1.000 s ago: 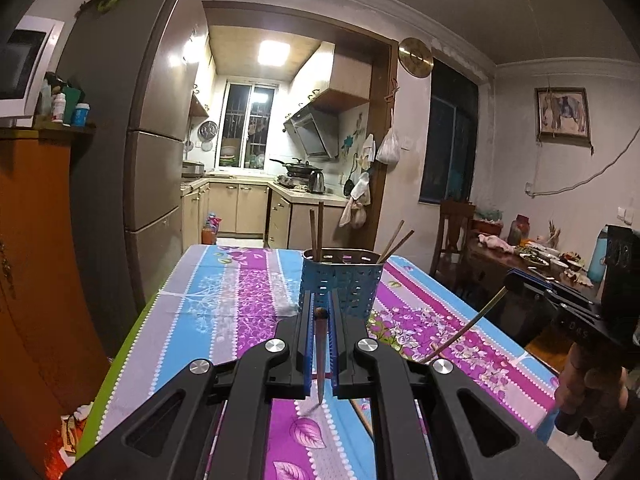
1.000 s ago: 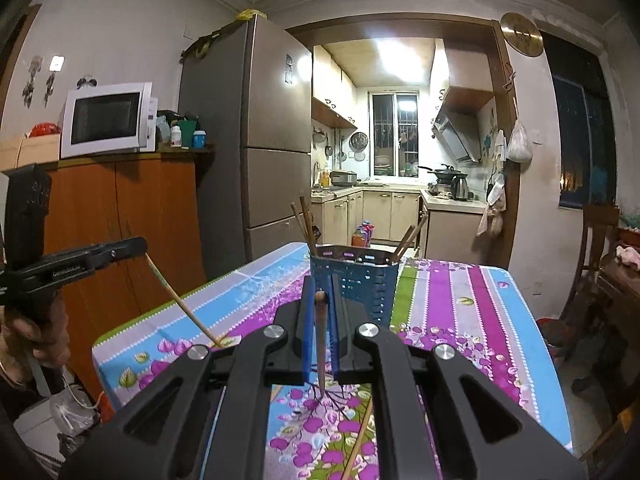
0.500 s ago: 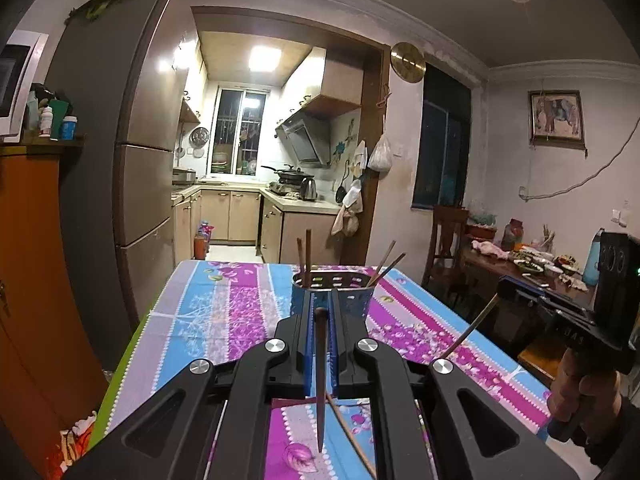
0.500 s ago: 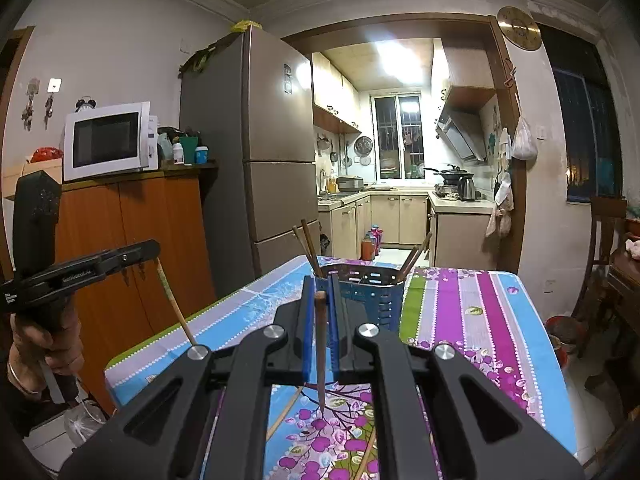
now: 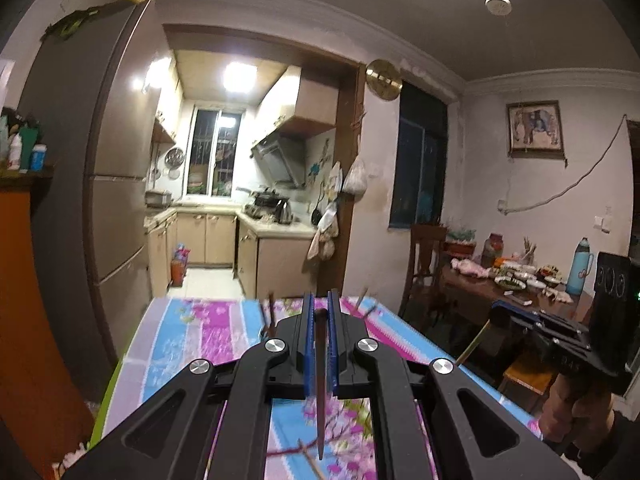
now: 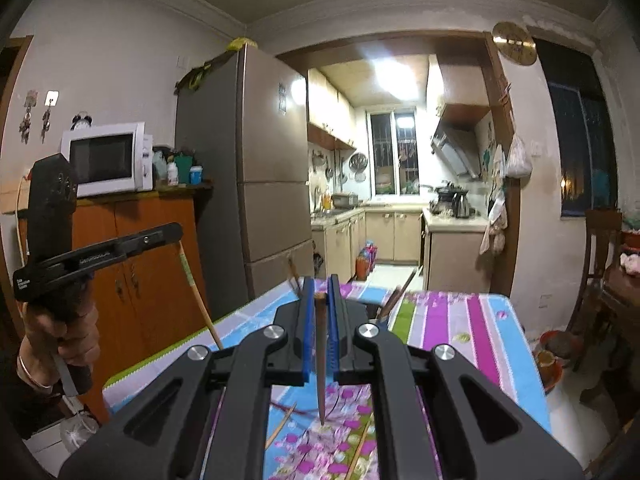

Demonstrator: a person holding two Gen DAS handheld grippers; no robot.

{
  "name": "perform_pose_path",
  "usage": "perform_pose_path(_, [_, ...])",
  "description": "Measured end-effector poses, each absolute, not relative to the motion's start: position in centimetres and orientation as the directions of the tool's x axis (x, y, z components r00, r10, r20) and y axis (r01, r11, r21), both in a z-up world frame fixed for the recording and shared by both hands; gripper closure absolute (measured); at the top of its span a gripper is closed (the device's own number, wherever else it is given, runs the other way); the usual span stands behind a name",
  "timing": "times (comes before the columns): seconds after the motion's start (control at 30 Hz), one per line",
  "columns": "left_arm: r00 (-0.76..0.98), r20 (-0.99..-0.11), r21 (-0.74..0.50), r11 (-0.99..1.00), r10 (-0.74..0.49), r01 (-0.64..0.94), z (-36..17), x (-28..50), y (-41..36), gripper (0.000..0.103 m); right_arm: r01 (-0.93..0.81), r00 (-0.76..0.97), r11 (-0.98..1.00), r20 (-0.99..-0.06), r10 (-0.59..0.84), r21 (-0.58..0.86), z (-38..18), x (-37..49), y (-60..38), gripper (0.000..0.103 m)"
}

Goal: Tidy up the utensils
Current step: 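Lower the left tool's chopstick into the holder while the right tool lowers its chopstick in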

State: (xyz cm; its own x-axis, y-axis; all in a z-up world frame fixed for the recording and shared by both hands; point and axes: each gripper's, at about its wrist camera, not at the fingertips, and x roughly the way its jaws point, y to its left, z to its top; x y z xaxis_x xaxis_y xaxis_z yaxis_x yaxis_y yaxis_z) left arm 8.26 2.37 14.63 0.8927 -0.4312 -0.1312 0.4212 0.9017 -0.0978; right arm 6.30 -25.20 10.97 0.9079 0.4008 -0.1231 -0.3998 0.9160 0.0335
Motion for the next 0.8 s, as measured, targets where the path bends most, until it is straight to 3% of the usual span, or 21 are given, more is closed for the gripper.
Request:
perform_pose_path(0.4, [0.923,0.035,-0.062,0.921,-0.383,0.384,21.9,17.3,-1.4,0.095,-0.366,0.931,0.929,0.042,0.364,0.056,18.0,13.8,-25.6,0.098])
perform_pose_path(0.67, [0.94,0.086,-0.055,0.94,-0.331,0.336,21.1,23.1,-2.4,0.095,-0.309,0.951,0.948,-0.001,0.31,0.075,16.0,21.3,-25.1,0.098])
perform_pose_path(0.8, [0.941,0.046,-0.085,0.937,-0.335,0.338,18.4,25.9,-2.5,0.095,-0.306,0.949,0.947,-0.051,0.312,0.101,13.5,24.0,-24.9,0.098])
